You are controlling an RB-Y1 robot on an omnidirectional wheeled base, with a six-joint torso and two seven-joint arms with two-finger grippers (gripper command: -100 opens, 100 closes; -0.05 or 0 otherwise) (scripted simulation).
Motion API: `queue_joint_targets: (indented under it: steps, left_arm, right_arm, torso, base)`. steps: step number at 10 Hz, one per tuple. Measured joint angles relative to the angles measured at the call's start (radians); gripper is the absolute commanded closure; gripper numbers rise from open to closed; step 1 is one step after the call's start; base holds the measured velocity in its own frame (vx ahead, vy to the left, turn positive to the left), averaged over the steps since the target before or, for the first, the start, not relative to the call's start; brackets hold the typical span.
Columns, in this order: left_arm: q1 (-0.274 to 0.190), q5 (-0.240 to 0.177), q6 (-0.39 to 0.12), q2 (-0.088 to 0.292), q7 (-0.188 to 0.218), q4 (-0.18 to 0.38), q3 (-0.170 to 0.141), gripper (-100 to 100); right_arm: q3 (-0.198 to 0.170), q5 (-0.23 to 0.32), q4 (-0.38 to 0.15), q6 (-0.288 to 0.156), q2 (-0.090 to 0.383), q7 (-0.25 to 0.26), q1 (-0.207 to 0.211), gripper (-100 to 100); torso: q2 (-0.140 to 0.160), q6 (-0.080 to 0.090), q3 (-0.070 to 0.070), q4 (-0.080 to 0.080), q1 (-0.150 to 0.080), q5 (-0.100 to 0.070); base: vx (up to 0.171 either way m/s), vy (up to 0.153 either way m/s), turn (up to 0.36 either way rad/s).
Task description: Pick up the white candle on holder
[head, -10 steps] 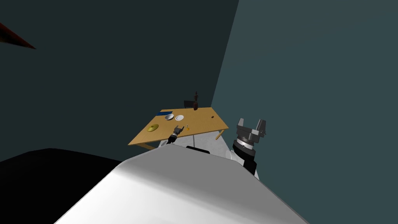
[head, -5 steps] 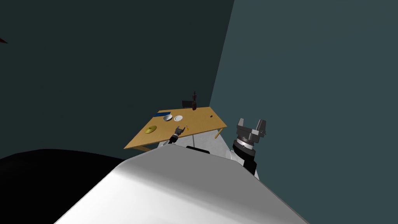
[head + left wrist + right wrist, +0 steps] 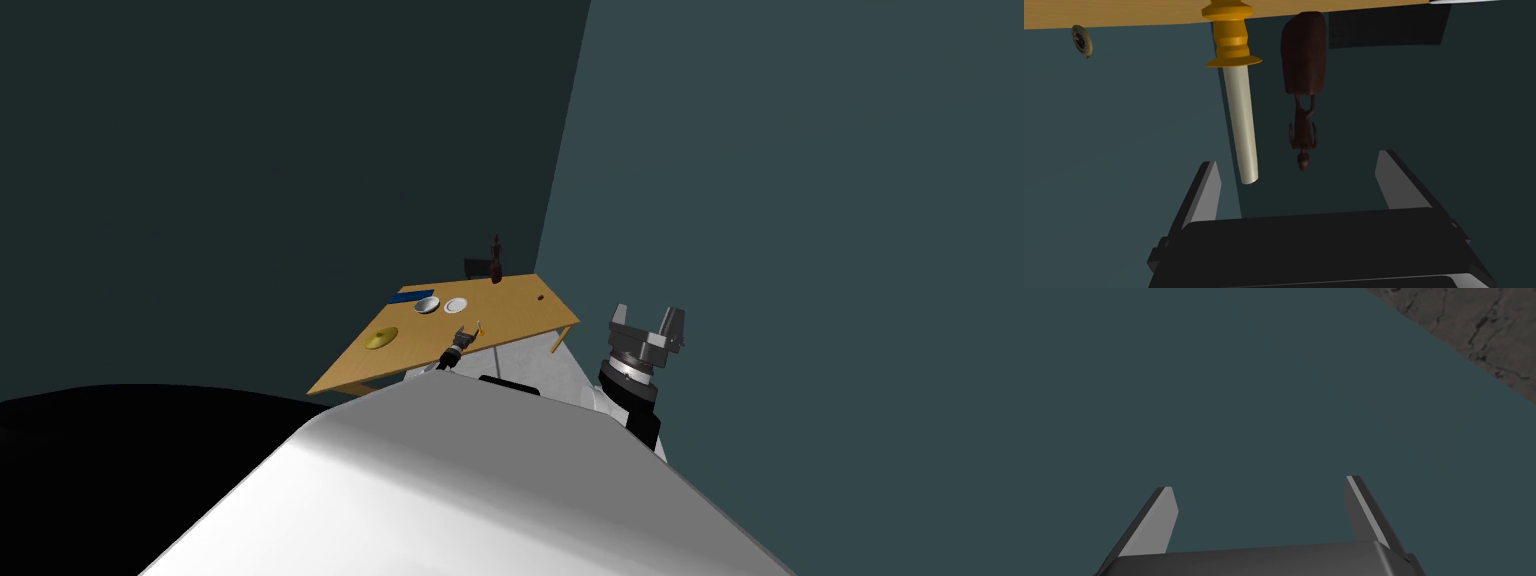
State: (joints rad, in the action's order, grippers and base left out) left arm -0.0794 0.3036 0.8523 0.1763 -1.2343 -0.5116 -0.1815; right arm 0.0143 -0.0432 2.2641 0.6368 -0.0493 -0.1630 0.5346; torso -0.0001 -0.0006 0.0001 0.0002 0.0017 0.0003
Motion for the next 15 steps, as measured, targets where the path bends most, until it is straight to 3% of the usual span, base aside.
queue_joint_targets:
  steps: [5, 6, 8, 9, 11, 12, 13, 14, 15]
  left_arm:
    - [-0.057, 0.002, 0.021, -0.009, -0.035, 0.114, 0.003, -100]
    - [-0.053, 0.005, 0.010, -0.015, -0.037, 0.102, 0.008, -100]
    - [-0.087, 0.001, 0.031, -0.013, -0.050, 0.164, 0.003, -100]
    - [-0.071, 0.006, 0.014, -0.021, -0.047, 0.132, 0.010, -100]
    - [-0.103, 0.001, 0.032, -0.020, -0.058, 0.187, 0.006, -100]
    - [-0.103, 0.001, 0.034, -0.020, -0.059, 0.189, 0.006, 0]
    - [-0.103, 0.001, 0.034, -0.020, -0.059, 0.189, 0.006, -100]
    - [-0.043, 0.023, 0.015, -0.023, -0.039, 0.100, 0.012, -100]
    - [-0.040, 0.029, 0.023, -0.021, -0.032, 0.109, 0.008, -100]
  right_arm:
    - [0.000, 0.000, 0.000, 0.000, 0.000, 0.000, 0.000, 0]
    - [0.000, 0.000, 0.000, 0.000, 0.000, 0.000, 0.000, 0]
    - [0.000, 0.000, 0.000, 0.000, 0.000, 0.000, 0.000, 0]
    - [0.000, 0.000, 0.000, 0.000, 0.000, 0.000, 0.000, 0]
    - [0.000, 0.000, 0.000, 0.000, 0.000, 0.000, 0.000, 0]
    - [0.000, 0.000, 0.000, 0.000, 0.000, 0.000, 0.000, 0]
    - [0.000, 0.000, 0.000, 0.000, 0.000, 0.000, 0.000, 0]
    - [0.000, 0.000, 0.000, 0.000, 0.000, 0.000, 0.000, 0]
    - [0.000, 0.000, 0.000, 0.000, 0.000, 0.000, 0.000, 0]
  torso:
    - [-0.001, 0.000, 0.000, 0.000, 0.000, 0.000]
    - [-0.001, 0.000, -0.001, 0.000, 0.000, 0.000]
    - [-0.001, -0.001, -0.001, 0.000, -0.001, 0.000]
    - [-0.001, 0.000, -0.001, 0.000, -0.001, 0.000]
    - [-0.001, -0.001, -0.001, 0.000, -0.001, 0.000]
    - [-0.001, -0.001, -0.001, 0.000, -0.001, 0.000]
    - [-0.001, -0.001, -0.001, 0.000, -0.001, 0.000]
    - [-0.004, -0.001, -0.002, -0.001, -0.003, -0.001]
    - [-0.006, 0.000, -0.004, -0.001, -0.003, -0.001]
  base:
    - [-0.004, 0.025, -0.087]
    - [0.004, 0.020, -0.037]
    - [0.006, 0.014, -0.043]
    - [0.010, 0.025, -0.064]
    - [0.004, 0.010, 0.003]
    - [0.000, 0.000, 0.000]
    - [0.072, -0.020, 0.094]
    - [0.095, -0.030, 0.067]
    - [0.058, -0.017, -0.006]
